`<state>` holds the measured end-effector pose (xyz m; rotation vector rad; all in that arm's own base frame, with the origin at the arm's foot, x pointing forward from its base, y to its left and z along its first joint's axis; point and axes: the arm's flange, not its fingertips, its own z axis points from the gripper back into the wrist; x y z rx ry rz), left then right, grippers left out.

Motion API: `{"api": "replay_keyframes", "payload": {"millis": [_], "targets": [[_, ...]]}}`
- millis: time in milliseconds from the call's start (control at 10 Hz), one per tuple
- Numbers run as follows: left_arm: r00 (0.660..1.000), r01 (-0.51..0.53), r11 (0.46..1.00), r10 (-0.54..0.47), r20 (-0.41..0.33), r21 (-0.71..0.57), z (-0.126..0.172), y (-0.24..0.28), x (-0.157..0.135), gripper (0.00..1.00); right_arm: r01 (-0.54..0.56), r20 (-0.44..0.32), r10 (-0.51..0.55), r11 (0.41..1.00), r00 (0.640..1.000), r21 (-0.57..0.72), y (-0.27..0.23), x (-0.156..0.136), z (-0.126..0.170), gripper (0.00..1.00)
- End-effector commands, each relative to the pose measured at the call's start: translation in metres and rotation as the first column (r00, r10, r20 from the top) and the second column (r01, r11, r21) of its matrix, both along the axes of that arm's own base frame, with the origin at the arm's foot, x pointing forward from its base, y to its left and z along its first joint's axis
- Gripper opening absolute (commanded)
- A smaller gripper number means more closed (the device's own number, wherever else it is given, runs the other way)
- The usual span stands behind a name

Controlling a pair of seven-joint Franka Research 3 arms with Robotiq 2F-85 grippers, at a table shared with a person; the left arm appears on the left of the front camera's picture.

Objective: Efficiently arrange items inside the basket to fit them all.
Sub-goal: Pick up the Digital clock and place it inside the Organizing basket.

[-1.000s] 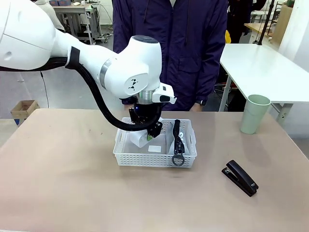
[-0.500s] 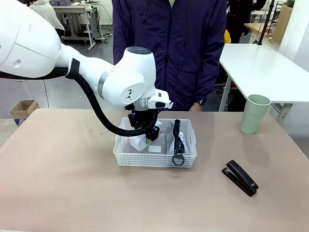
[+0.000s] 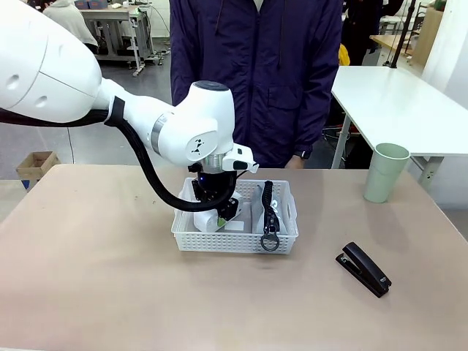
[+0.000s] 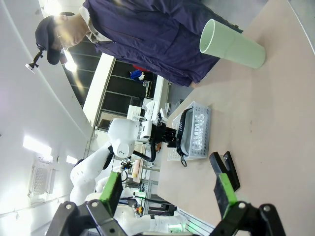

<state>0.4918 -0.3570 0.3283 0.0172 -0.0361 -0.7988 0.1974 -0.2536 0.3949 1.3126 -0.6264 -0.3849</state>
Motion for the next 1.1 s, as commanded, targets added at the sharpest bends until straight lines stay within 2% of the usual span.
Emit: {"api": "replay_keyframes", "payload": {"millis": [0, 100, 200, 300, 800, 900, 1000], "targets": [[0.999, 0.017, 1.0, -0.017, -0.045, 0.005, -0.012, 0.004, 0.003, 0.51, 0.009, 0.038, -0.009, 1.0, 0.999, 0.001, 0.001, 0.003, 0.002, 1.0], [0.999, 0.015, 1.0, -0.014, -0.044, 0.009, -0.013, 0.005, 0.004, 0.51, 0.009, 0.038, -0.009, 1.0, 0.999, 0.001, 0.001, 0.003, 0.002, 1.0], [0.999, 0.017, 1.0, -0.017, -0.049, 0.001, -0.013, 0.005, 0.004, 0.79, 0.009, 0.038, -0.009, 1.0, 0.999, 0.001, 0.001, 0.003, 0.002, 1.0], [0.998, 0.033, 0.999, -0.033, -0.058, 0.0, -0.013, 0.005, 0.005, 1.0, 0.009, 0.038, -0.009, 1.0, 0.999, 0.001, 0.001, 0.003, 0.002, 1.0], [0.994, 0.087, 0.996, -0.088, -0.06, -0.021, -0.003, 0.013, -0.012, 1.0, 0.009, 0.038, -0.009, 1.0, 0.999, 0.001, 0.001, 0.003, 0.002, 1.0], [0.993, 0.107, 0.992, -0.11, -0.045, -0.066, 0.009, 0.021, -0.019, 1.0, 0.009, 0.038, -0.009, 1.0, 0.999, 0.001, 0.001, 0.003, 0.002, 1.0], [0.991, 0.137, 0.981, -0.135, 0.026, -0.137, 0.027, 0.03, -0.034, 1.0, 0.009, 0.038, -0.009, 1.0, 0.999, 0.001, 0.001, 0.003, 0.002, 1.0]]}}
